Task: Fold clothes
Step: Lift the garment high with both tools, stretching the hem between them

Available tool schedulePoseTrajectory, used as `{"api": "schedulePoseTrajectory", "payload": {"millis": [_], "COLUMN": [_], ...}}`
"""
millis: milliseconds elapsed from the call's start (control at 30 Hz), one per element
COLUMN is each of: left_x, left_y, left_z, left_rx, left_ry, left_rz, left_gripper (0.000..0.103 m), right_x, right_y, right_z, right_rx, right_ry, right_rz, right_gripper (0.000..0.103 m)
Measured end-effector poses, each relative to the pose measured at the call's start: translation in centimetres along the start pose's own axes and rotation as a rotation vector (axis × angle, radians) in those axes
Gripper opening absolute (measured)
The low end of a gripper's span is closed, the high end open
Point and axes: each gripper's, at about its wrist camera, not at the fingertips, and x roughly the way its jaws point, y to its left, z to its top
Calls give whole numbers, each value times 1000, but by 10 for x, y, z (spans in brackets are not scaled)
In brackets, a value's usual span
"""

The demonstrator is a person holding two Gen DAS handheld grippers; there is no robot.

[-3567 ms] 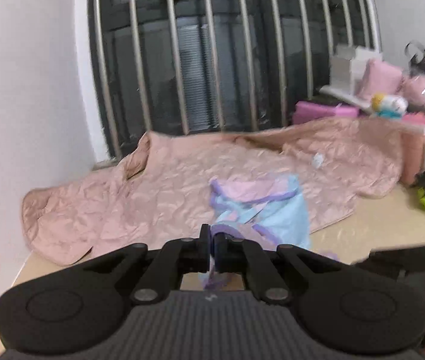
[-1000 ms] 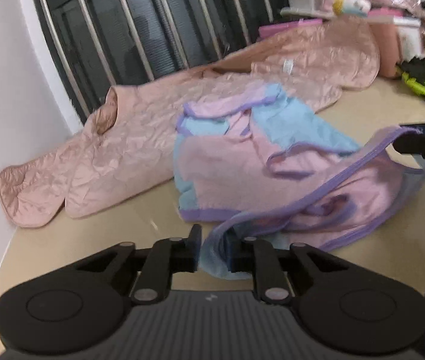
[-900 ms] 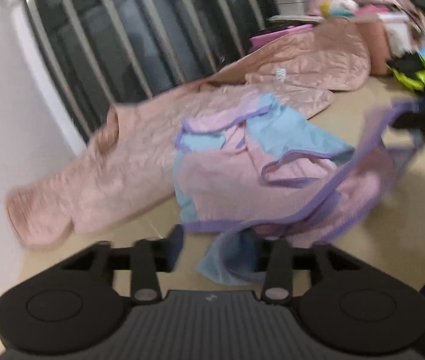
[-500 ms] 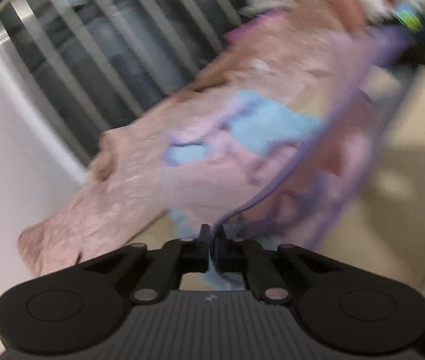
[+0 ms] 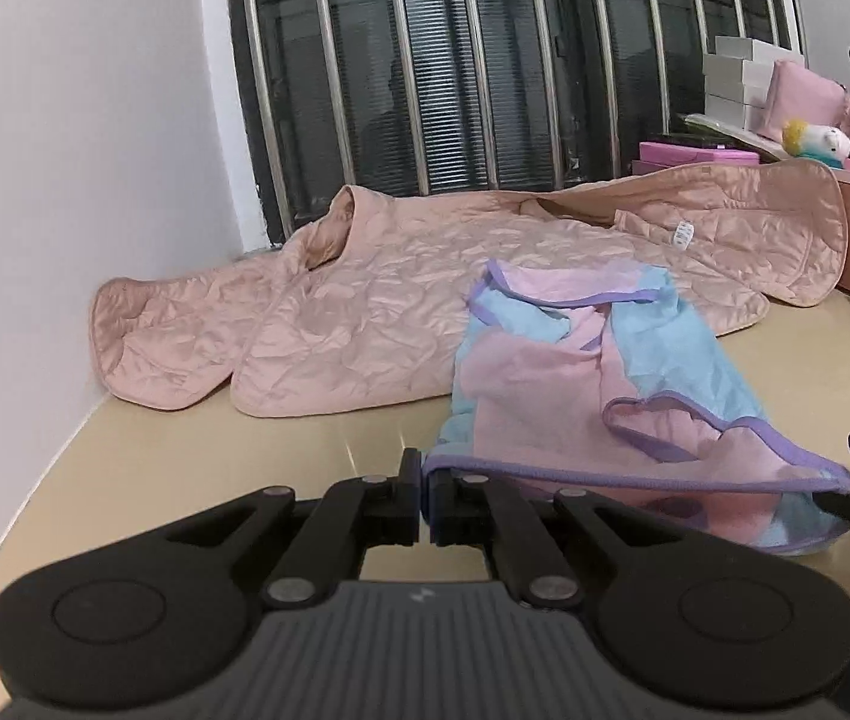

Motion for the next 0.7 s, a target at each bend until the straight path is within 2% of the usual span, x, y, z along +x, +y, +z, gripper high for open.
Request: {"api": "schedulePoseTrajectory", "payload": {"millis": [100, 200, 267, 333, 367, 467, 633, 700], "left_x": [-1, 2, 2, 1, 1, -8, -42, -58], "left_y": [-8, -17, -24, -26, -25, -18, -12, -12], "left_z": [-6, -13, -17, -16, -14, -1, 42, 60], "left_rx": [29, 85, 140, 163, 163, 154, 171, 181], "left_ry": [2, 9, 11, 24, 34, 23, -106, -163], "left_rz": [18, 49, 66, 58, 46, 18, 19, 20], "left_gripper": [2, 2, 2, 3, 3, 3, 3, 3], "right_x": [3, 12, 16, 16, 14, 2, -15, -24], "right_y": [2, 6, 6, 5, 6, 5, 2, -2], "right_z": [4, 4, 1, 1, 2, 7, 27, 38], "right_rx": [-20, -31, -18, -28, -47, -85, -224, -259], "right_ry": [4, 61, 82, 86, 72, -11, -129, -170], "right_rz": [-20, -21, -13, -18, -28, -83, -177, -213], "right_gripper": [30, 28, 17, 12, 8, 8, 10, 18]}}
